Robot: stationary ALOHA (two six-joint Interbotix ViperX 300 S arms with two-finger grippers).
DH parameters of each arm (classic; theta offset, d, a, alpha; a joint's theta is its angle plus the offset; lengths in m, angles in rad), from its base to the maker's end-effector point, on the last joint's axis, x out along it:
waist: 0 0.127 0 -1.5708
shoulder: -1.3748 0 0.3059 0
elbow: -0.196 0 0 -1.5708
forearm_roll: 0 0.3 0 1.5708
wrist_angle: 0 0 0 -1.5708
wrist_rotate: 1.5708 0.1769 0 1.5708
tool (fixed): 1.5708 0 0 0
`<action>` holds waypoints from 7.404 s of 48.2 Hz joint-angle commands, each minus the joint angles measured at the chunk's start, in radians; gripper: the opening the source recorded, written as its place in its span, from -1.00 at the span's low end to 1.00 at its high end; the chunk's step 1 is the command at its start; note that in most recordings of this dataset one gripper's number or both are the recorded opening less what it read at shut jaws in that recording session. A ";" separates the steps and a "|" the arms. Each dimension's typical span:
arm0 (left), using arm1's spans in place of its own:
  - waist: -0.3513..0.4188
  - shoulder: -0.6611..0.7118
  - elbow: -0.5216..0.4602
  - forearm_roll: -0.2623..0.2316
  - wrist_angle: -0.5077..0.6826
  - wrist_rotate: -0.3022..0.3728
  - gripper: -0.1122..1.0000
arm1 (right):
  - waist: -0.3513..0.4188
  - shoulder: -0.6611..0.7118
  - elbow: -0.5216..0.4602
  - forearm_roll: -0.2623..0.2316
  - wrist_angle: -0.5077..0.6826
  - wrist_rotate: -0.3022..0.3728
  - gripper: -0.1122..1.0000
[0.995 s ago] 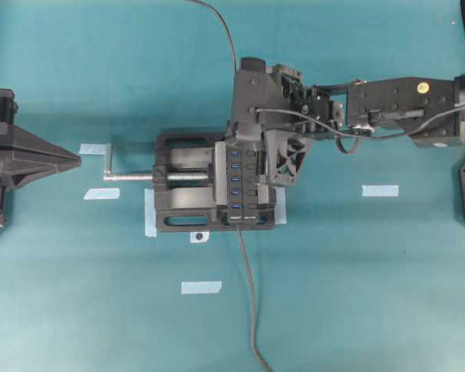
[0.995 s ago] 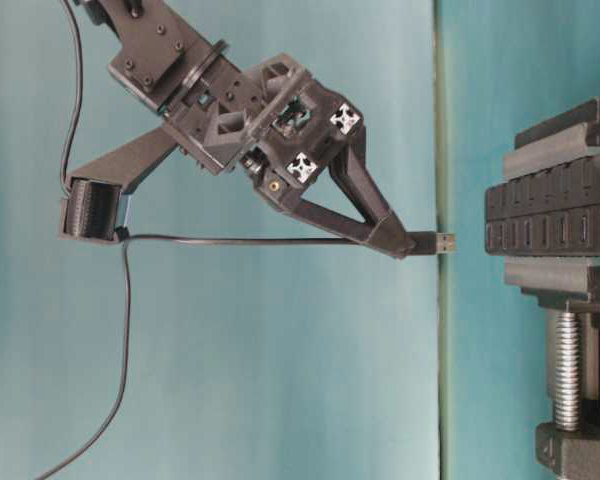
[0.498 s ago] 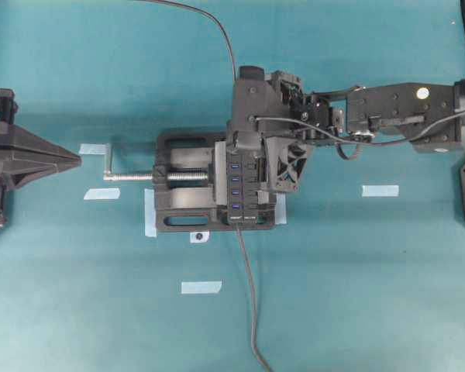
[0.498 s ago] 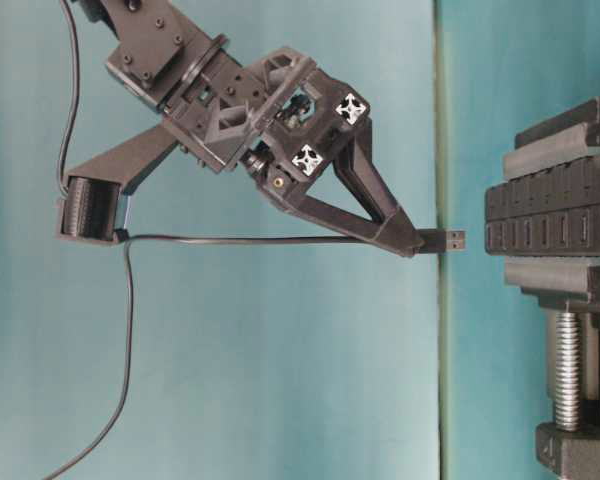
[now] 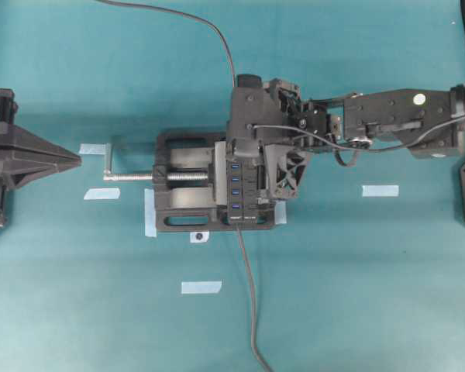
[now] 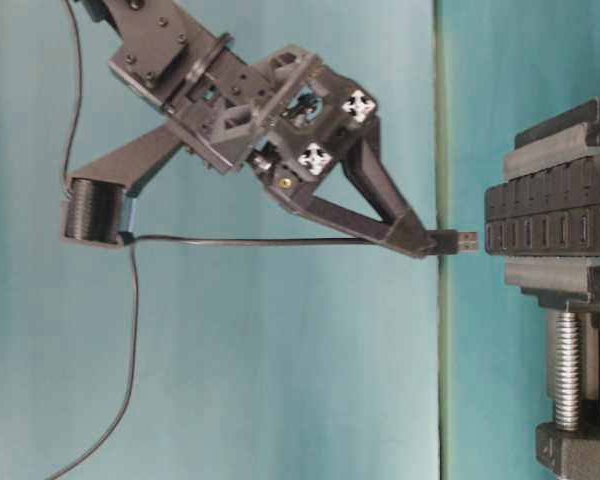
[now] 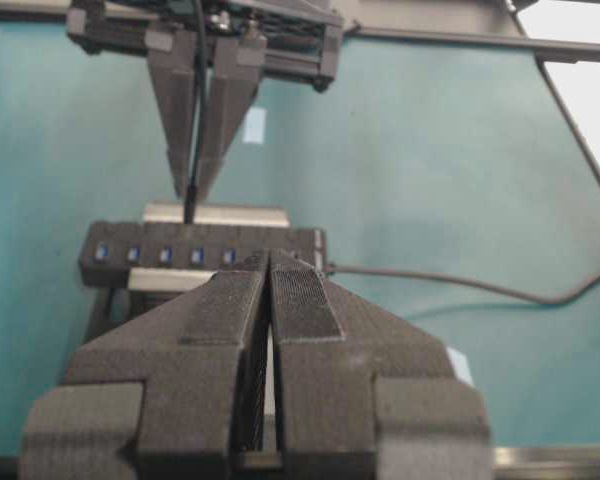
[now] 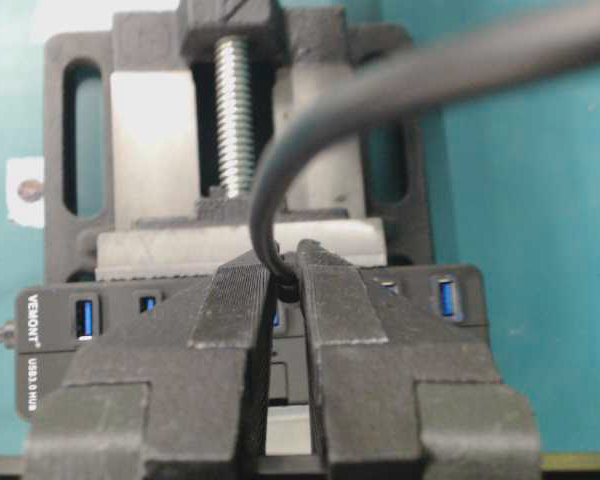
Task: Insert the USB into the center port of the fixed hub
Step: 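Lift the plug and align it with the hub's center port, then push the USB plug into the center port with the right gripper, then open the right gripper to release the inserted plug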
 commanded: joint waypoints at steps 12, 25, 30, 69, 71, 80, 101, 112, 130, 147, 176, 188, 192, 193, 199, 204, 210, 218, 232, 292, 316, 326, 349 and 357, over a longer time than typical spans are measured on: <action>0.002 0.005 -0.014 0.002 -0.005 -0.003 -0.80 | 0.012 0.006 -0.012 0.012 -0.011 0.009 -0.67; 0.003 0.005 -0.014 0.002 -0.005 -0.003 -0.80 | 0.012 0.014 -0.003 0.012 -0.018 0.009 -0.67; 0.003 0.005 -0.014 0.002 -0.005 -0.003 -0.80 | 0.012 0.014 0.000 0.012 -0.018 0.009 -0.67; 0.003 0.005 -0.014 0.002 -0.005 -0.003 -0.80 | 0.012 0.032 0.014 0.015 -0.037 0.011 -0.67; 0.003 0.005 -0.014 0.002 -0.005 -0.003 -0.80 | 0.012 0.034 0.014 0.017 -0.037 0.011 -0.67; 0.003 0.005 -0.014 0.002 -0.005 -0.003 -0.80 | 0.012 0.038 0.015 0.015 -0.034 0.009 -0.67; 0.003 0.005 -0.011 0.002 -0.005 -0.003 -0.80 | 0.006 0.029 0.005 0.014 0.021 -0.002 -0.67; 0.003 0.005 -0.011 0.002 -0.005 -0.003 -0.80 | 0.006 0.028 0.003 0.014 0.026 -0.002 -0.67; 0.003 0.005 -0.011 0.002 -0.005 -0.003 -0.80 | 0.000 0.029 0.005 -0.002 0.043 -0.006 -0.67; 0.003 0.005 -0.012 0.003 -0.006 -0.003 -0.80 | -0.002 0.037 0.005 -0.005 0.040 -0.008 -0.67; 0.003 0.005 -0.009 0.002 -0.005 -0.003 -0.80 | 0.003 0.029 -0.009 -0.005 0.087 -0.026 -0.67; 0.003 0.005 -0.009 0.002 -0.006 -0.003 -0.80 | 0.003 0.031 -0.037 -0.006 0.132 -0.029 -0.67; 0.003 0.005 -0.009 0.002 -0.005 -0.003 -0.80 | 0.003 0.032 -0.043 -0.006 0.138 -0.029 -0.67; 0.003 0.005 -0.009 0.002 -0.005 -0.003 -0.80 | 0.003 0.034 -0.043 -0.006 0.138 -0.029 -0.67; 0.003 0.005 -0.009 0.003 -0.006 -0.003 -0.80 | 0.005 0.037 -0.046 -0.006 0.138 -0.029 -0.67; 0.003 0.005 -0.011 0.002 -0.006 -0.003 -0.80 | 0.005 0.038 -0.052 -0.006 0.138 -0.029 -0.67; 0.003 0.005 -0.009 0.002 -0.008 -0.003 -0.80 | 0.005 0.046 -0.058 -0.006 0.138 -0.029 -0.67; 0.003 0.005 -0.009 0.002 -0.009 -0.003 -0.80 | 0.008 0.061 -0.061 -0.005 0.132 -0.029 -0.67; 0.003 0.005 -0.012 0.002 -0.009 -0.003 -0.80 | 0.008 0.069 -0.064 -0.005 0.135 -0.028 -0.67; 0.003 0.005 -0.011 0.003 -0.009 -0.005 -0.80 | 0.017 0.095 -0.017 0.008 0.129 -0.025 -0.69; 0.003 0.005 -0.011 0.002 -0.009 -0.005 -0.80 | 0.017 0.109 -0.029 0.008 0.132 -0.023 -0.69; 0.003 0.005 -0.011 0.002 -0.009 -0.005 -0.80 | 0.017 0.098 -0.044 0.008 0.132 -0.025 -0.69; 0.003 0.005 -0.011 0.002 -0.009 -0.005 -0.80 | 0.017 0.071 -0.052 0.008 0.104 -0.017 0.10; 0.003 0.005 -0.011 0.002 -0.009 -0.005 -0.80 | 0.015 0.066 -0.052 0.008 0.104 -0.015 0.61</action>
